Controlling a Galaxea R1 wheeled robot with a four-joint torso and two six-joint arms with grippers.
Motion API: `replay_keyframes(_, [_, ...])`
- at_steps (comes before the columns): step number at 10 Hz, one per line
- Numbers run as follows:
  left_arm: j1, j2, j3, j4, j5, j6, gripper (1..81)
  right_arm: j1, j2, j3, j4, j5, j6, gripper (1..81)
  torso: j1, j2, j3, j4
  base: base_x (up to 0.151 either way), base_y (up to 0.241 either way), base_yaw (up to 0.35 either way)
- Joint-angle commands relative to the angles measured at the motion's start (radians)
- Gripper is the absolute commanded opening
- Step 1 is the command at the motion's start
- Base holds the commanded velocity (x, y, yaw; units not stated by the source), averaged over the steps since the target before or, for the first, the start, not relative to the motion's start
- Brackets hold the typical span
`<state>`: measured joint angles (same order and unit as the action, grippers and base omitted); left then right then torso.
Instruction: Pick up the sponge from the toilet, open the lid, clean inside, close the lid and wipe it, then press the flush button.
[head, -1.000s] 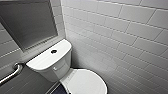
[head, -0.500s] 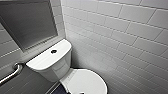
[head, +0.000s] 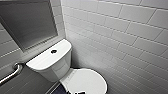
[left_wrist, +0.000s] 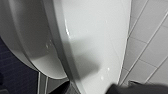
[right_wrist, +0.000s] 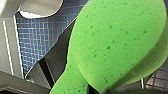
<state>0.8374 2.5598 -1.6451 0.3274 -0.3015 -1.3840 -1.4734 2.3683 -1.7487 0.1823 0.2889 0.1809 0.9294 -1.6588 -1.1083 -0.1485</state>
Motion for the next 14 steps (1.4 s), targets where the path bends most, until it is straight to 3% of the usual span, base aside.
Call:
replay_keyframes(1, [-0.151, -0.025, 0.115, 0.036, -0.154, 0.011, 81.1, 0.015, -0.044, 0.019, -0.004, -0.065, 0.000, 1.0, 0.000, 0.000, 0.000, 0.000, 0.000, 0.000, 0.000])
replay_keyframes(6, [-0.142, -0.093, 0.151, 0.022, -0.238, 0.003, 81.1, 0.015, -0.047, 0.022, -0.004, -0.065, 0.000, 1.0, 0.000, 0.000, 0.000, 0.000, 0.000, 0.000, 0.000])
replay_keyframes(14, [-0.149, -0.154, 0.148, -0.007, -0.304, -0.010, 81.1, 0.012, -0.042, 0.023, -0.006, -0.065, 0.000, 1.0, 0.000, 0.000, 0.000, 0.000, 0.000, 0.000, 0.000])
